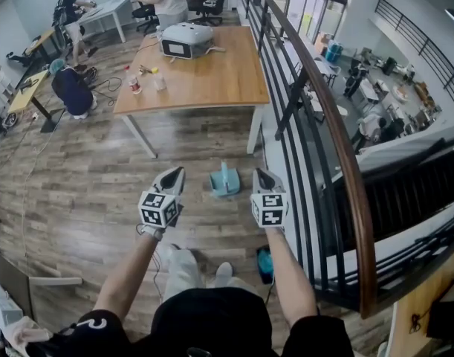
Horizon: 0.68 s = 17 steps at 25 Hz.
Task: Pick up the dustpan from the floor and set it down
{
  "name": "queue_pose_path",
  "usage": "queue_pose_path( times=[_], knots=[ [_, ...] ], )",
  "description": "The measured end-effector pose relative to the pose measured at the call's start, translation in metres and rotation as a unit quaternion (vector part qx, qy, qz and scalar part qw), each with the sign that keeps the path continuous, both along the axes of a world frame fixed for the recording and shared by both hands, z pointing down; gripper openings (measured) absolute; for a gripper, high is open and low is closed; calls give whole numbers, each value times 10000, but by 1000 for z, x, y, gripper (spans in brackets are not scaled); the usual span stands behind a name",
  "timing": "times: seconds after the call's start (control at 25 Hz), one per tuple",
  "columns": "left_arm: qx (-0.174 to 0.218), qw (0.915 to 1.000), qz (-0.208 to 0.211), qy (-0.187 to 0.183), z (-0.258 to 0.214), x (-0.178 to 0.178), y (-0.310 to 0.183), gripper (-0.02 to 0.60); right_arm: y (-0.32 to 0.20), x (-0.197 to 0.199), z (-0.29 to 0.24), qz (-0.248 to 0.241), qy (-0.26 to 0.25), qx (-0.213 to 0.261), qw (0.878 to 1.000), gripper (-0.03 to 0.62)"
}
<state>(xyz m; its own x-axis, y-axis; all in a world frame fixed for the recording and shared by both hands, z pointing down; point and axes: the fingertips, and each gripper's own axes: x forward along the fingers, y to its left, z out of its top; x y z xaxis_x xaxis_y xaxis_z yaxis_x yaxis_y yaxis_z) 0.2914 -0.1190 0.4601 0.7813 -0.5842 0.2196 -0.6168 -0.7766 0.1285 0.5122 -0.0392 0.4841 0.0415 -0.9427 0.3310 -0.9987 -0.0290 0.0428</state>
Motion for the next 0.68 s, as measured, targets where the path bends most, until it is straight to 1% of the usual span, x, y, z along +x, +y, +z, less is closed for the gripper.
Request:
queue_pose_path(
  times=[0.2,0.44,0.68],
  knots=[
    [85,10000,-13,-2,2,-1,1,-2,4,0,-2,14,2,-6,10000,-3],
    [84,10000,-9,19,-2,0,1,-2,4,-1,-3,10,10,-8,10000,-3],
    [80,10000,-7,-3,5,-3,-1,-2,2,-3,2,12,32,-19,10000,-3]
  ],
)
